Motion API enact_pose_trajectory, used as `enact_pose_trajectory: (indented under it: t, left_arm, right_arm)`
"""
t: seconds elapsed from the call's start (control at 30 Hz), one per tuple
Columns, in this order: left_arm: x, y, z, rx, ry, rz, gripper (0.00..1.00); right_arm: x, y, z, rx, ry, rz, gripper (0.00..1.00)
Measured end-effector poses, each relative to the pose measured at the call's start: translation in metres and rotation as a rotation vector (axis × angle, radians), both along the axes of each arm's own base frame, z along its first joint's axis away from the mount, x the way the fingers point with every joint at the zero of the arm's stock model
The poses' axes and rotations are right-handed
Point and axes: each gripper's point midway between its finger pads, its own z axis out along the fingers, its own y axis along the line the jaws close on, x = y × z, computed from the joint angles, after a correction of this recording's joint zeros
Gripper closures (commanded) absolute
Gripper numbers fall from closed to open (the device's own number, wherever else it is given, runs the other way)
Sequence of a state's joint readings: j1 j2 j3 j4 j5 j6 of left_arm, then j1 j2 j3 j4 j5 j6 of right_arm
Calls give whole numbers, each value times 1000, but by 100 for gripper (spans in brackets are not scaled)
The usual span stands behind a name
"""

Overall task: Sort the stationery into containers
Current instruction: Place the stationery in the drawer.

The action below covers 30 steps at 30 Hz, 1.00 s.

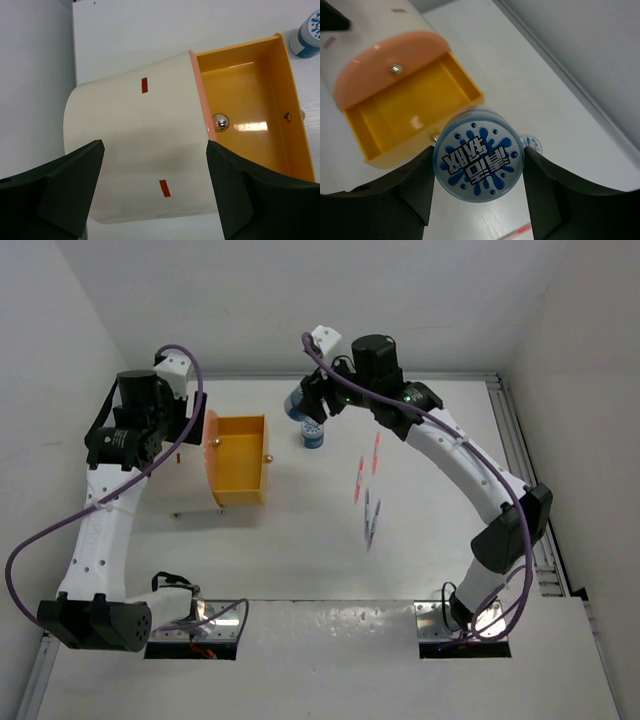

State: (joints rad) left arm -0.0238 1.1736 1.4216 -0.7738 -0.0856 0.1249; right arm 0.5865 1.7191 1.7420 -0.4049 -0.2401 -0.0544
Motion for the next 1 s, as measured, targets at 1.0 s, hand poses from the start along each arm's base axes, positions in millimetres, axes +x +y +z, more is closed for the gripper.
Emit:
enact_pose_trajectory:
  t: [1.0]
  left_arm:
    - [-3, 23, -30, -221, 75, 12, 10]
  right_arm:
    - [-12, 165, -73, -62, -83, 320, 97]
